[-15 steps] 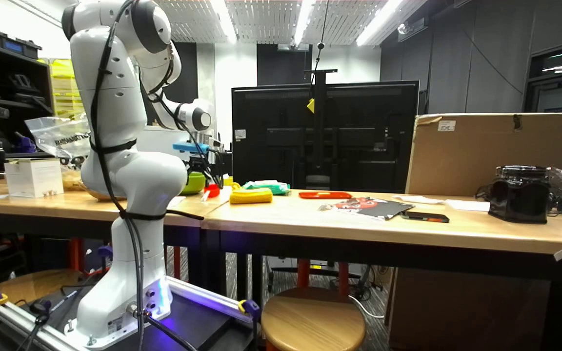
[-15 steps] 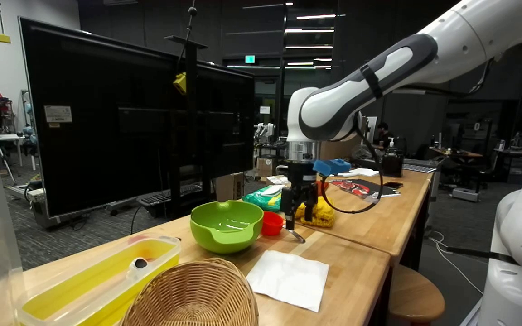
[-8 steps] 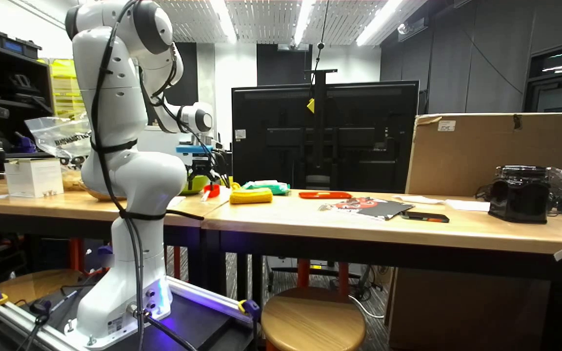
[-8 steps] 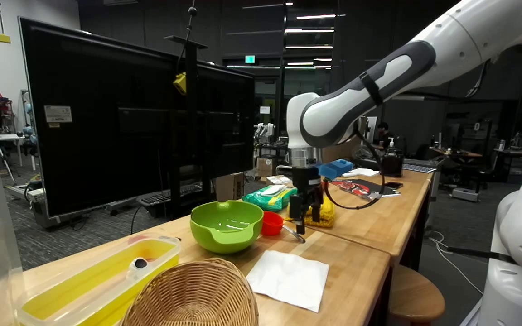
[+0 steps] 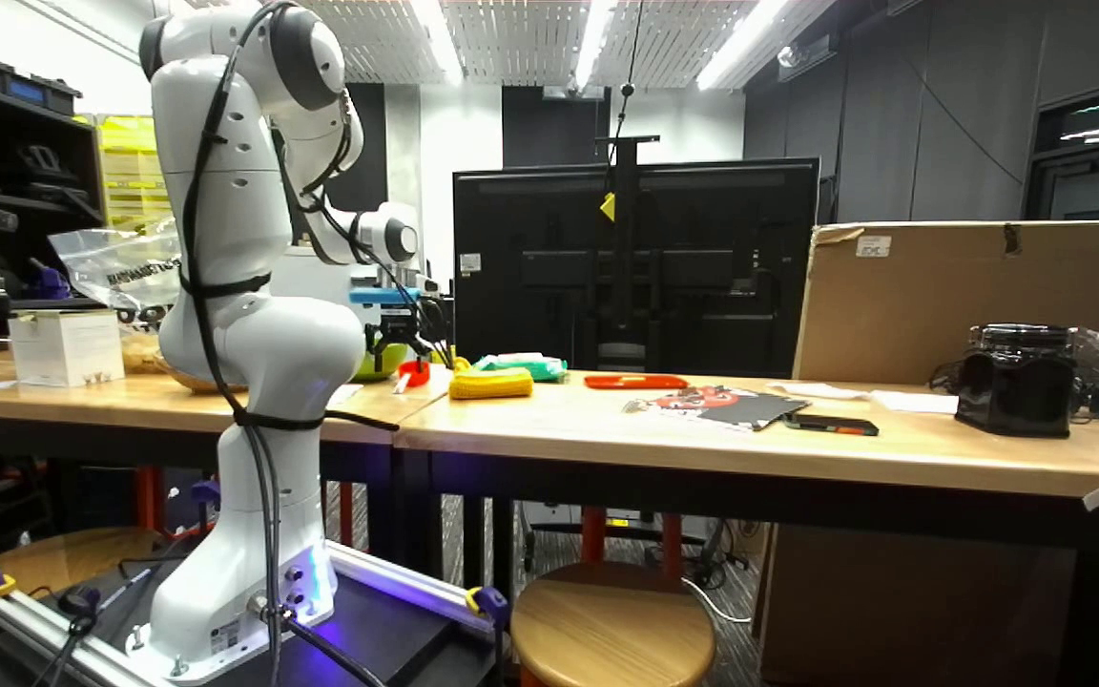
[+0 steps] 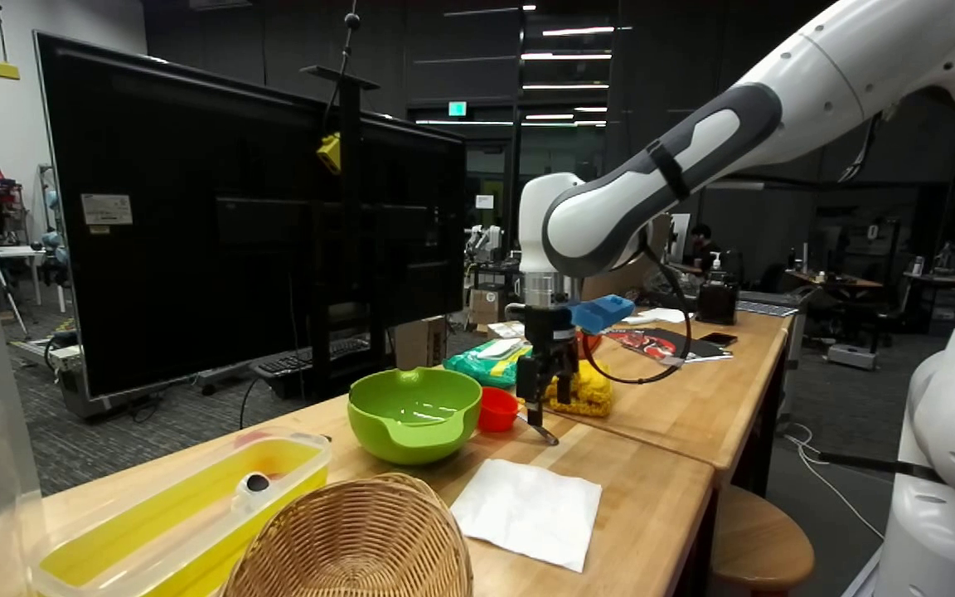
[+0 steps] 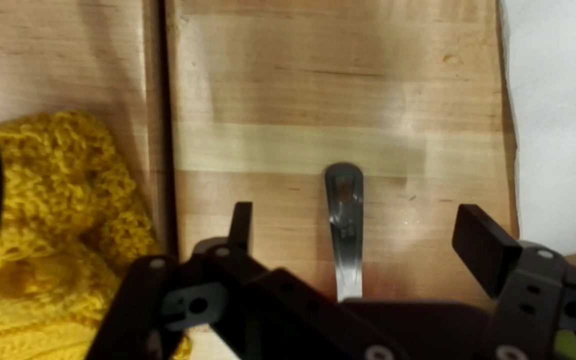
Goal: Move the orange pot to the right
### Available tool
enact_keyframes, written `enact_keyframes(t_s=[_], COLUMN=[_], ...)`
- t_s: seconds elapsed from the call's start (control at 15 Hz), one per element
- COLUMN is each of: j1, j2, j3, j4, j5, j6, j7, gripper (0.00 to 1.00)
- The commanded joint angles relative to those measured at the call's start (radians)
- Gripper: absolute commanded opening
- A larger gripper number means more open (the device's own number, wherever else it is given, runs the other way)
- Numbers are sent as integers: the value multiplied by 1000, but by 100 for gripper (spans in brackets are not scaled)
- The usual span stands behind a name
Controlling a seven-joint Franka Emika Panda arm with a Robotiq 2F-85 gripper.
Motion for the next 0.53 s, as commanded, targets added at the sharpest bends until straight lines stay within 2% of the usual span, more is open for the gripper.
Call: enact_keyframes(t_s=[0.0,0.47], j1=[2,13], j2=[23,73], j3=[10,9], j4=[13,18], j5=[-1,56], j6=[27,108], j7=[14,-12], gripper=[100,100])
